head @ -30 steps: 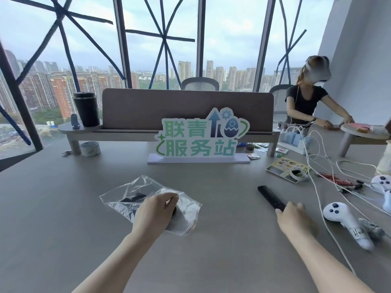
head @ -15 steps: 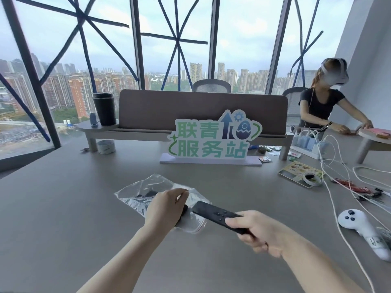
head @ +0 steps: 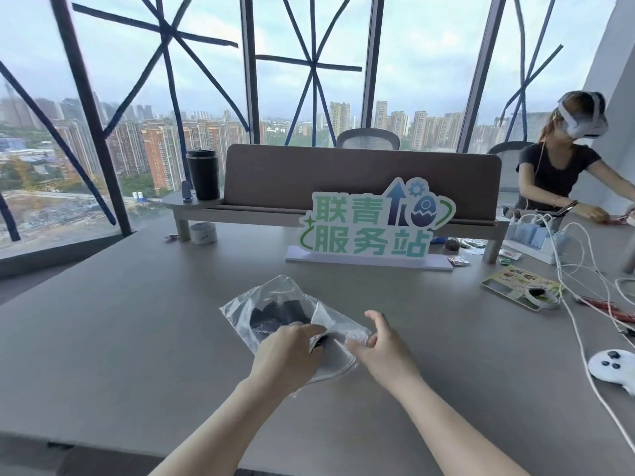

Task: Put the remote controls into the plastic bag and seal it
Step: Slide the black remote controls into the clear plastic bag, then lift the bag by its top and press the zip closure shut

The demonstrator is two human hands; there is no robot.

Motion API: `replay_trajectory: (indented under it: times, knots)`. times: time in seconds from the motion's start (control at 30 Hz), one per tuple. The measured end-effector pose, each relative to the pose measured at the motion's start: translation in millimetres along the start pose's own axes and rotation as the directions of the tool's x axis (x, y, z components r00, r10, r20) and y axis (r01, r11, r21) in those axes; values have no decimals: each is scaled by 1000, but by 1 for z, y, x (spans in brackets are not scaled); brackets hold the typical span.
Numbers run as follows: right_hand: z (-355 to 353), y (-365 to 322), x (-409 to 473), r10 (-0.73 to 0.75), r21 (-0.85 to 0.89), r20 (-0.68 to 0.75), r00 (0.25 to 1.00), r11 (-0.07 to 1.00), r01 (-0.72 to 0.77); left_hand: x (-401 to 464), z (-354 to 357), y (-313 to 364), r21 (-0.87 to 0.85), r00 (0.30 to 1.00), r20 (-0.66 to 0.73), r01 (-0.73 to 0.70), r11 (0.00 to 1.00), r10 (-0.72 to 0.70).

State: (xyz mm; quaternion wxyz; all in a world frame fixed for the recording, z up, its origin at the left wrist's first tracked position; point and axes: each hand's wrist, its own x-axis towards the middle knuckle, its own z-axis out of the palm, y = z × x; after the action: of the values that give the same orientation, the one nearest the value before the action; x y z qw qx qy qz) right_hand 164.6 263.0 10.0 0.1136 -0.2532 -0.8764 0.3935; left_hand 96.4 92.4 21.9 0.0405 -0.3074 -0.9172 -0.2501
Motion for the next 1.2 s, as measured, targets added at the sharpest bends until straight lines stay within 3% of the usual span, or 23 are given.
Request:
replay_trajectory:
  times: [0.13, 0.27, 0.33, 0.37, 0.43, 0.5, 0.57, 0.67, 0.73, 0.83, 0.93, 1.1, 1.2]
  knots:
    - [9, -3, 17, -43, -83, -109, 993, 996, 34, -12, -8, -10, 222, 993, 102, 42, 974, -66]
    - [0, -13, 18, -15, 15, -120, 993, 1000, 16, -27, -22, -23, 311, 971, 138, 144, 939, -194]
    - [-11, -27, 13, -18, 106, -100, 995, 994, 28, -24, -33, -28, 148, 962, 125, 222, 964, -241]
    - [-20, -36, 12, -13, 178, -88, 996, 984, 29, -18, -42, -31, -30, 957, 99, 275, 961, -271]
    - [-41, -59, 9, -1, 370, -45, 999, 929, 17, -1, -68, -30, -410, 943, 34, 316, 855, -332]
    - [-64, -82, 7, 1, 567, -34, 999, 823, 19, 16, -100, -20, -613, 941, -91, 204, 763, -325]
    - [-87, -105, 5, -17, 681, -82, 997, 730, 68, 31, -134, -2, -689, 939, -210, 56, 723, -274]
    - [-118, -130, -1, -72, 736, -131, 989, 662, 146, 46, -174, 21, -791, 945, -239, -57, 609, -222]
    - [-133, -135, -4, -92, 721, -145, 985, 672, 169, 51, -186, 27, -804, 960, -220, -79, 590, -171]
    - [-145, -131, -6, -94, 692, -169, 981, 697, 186, 52, -180, 25, -655, 969, -229, -83, 751, -92]
    - [-149, -126, -9, -84, 675, -185, 979, 714, 188, 46, -158, 25, -488, 938, -336, -93, 868, -89]
    - [-161, -121, -22, -88, 550, -286, 954, 800, 239, 38, -140, 31, -675, 950, -264, -58, 735, -168]
    - [-177, -120, -33, -154, 193, -462, 873, 944, 268, 36, -142, 43, -777, 948, -241, -59, 627, -210]
